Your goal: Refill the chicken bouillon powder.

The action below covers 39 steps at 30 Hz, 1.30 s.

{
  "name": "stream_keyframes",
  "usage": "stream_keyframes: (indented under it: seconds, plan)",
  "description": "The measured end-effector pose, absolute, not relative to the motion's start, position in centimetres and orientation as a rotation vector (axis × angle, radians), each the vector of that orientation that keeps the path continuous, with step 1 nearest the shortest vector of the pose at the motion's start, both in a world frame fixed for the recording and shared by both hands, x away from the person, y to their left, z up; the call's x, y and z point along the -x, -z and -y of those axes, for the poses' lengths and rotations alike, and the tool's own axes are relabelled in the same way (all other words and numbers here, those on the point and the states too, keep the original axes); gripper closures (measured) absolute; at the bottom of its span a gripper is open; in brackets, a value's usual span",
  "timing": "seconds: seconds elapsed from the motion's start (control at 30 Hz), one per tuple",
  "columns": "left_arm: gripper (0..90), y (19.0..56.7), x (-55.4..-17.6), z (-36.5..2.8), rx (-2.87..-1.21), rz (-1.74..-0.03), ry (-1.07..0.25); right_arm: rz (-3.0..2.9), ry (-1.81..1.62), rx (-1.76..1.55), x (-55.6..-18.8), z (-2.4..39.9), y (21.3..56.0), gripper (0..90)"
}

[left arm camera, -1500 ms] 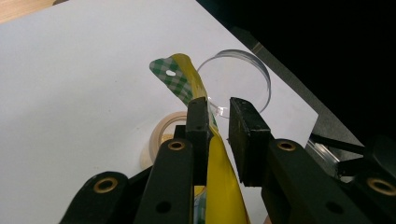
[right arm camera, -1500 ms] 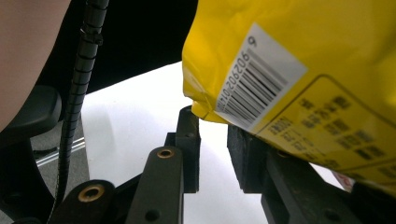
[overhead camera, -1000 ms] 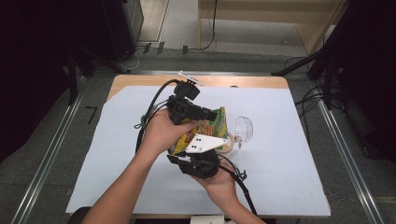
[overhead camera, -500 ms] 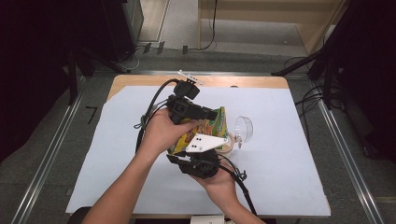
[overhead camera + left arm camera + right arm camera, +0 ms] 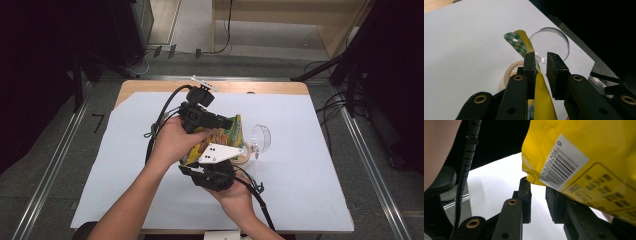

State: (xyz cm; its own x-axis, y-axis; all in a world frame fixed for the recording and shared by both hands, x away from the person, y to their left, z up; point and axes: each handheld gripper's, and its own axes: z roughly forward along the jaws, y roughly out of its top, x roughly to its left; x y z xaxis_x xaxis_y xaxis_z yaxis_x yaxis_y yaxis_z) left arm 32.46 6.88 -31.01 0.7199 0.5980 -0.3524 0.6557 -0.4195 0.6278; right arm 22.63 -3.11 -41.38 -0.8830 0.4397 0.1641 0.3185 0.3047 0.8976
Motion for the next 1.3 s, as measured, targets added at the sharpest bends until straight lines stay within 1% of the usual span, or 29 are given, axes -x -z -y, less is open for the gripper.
stream_keyframes:
  seconds: [1.13,1.3]
  plan:
    - [79.3,31.41,-32.43,-7.12,-2.162,-0.944,0.106,-2.454,-1.621,-0.677,-22.7,3.01,41.83,75.9]
    - [79.3,31.54,-32.49,-7.29,-2.175,-0.937,0.121,-2.459,-1.634,-0.671,-22.65,2.86,42.09,71.2]
